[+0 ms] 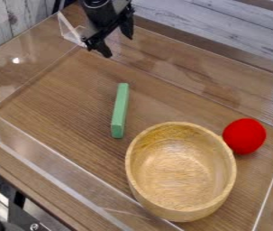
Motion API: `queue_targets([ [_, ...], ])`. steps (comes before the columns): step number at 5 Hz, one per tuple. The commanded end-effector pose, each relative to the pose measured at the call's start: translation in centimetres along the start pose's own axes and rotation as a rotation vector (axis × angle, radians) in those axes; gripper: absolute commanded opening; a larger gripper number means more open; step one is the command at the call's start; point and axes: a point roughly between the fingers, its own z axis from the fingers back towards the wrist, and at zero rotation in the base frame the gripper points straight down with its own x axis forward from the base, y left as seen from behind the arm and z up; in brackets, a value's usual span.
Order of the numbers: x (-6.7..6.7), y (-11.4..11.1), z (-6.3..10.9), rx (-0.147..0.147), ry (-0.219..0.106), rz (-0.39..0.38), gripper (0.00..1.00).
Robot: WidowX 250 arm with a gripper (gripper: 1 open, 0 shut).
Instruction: Move the red object to the right side of the table
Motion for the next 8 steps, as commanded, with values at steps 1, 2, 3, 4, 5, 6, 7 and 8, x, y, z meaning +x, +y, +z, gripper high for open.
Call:
queue_targets([
  [1, -0.5, -1.4, 0.6, -0.070, -0.001, -0.095, 1.00],
  [2, -2.2, -1.2, -0.1, -0.096, 0.036, -0.198, 1.00],
  [3, -3.3, -1.4, -0.1, -0.124, 0.072, -0.278, 1.00],
  [4, -3.3, -2.0, 1.1, -0.136, 0.067, -0.272, 1.00],
  [5, -3.2, -2.8, 2.2, -0.149, 0.064, -0.258, 1.00],
  [6, -2.8, -3.5, 3.4, -0.166, 0.063, -0.263, 1.00],
  [7, -5.1, -3.7, 3.0, -0.147, 0.066, -0.302, 1.00],
  [8, -9.4, -4.5, 3.1, -0.147, 0.096, -0.400, 1.00],
])
